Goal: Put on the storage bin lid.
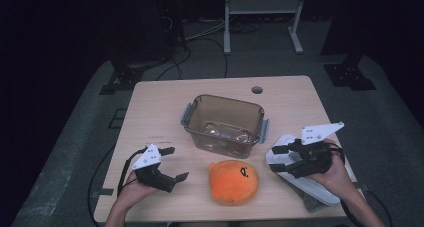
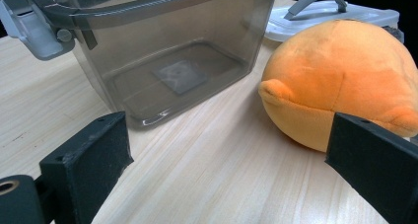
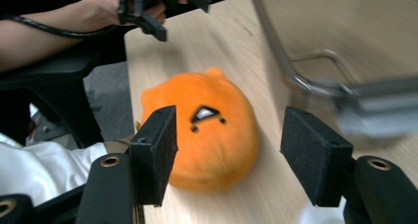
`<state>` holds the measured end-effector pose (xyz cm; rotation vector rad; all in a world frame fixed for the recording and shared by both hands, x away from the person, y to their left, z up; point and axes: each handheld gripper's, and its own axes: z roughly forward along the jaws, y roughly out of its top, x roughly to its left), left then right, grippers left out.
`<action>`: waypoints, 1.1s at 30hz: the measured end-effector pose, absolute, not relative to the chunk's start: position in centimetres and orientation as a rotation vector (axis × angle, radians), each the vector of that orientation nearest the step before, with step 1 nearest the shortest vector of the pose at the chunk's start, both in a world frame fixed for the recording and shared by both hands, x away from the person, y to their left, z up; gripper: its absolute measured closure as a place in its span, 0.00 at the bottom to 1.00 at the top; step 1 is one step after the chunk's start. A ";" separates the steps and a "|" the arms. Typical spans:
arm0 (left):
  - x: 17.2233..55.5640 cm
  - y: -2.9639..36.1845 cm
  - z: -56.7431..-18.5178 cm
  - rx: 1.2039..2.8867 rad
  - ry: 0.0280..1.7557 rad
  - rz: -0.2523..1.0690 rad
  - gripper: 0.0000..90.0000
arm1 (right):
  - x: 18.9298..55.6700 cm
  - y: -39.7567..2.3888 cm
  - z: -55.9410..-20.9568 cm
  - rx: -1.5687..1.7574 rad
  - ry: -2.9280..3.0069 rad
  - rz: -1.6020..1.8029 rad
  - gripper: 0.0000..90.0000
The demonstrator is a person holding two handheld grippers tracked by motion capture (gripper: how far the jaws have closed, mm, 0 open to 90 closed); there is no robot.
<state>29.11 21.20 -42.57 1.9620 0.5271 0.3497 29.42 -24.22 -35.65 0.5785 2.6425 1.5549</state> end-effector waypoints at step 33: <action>29.1 21.4 -43.0 1.969 0.531 0.339 0.03 | 31.1 -12.8 -39.7 0.331 2.867 1.355 0.44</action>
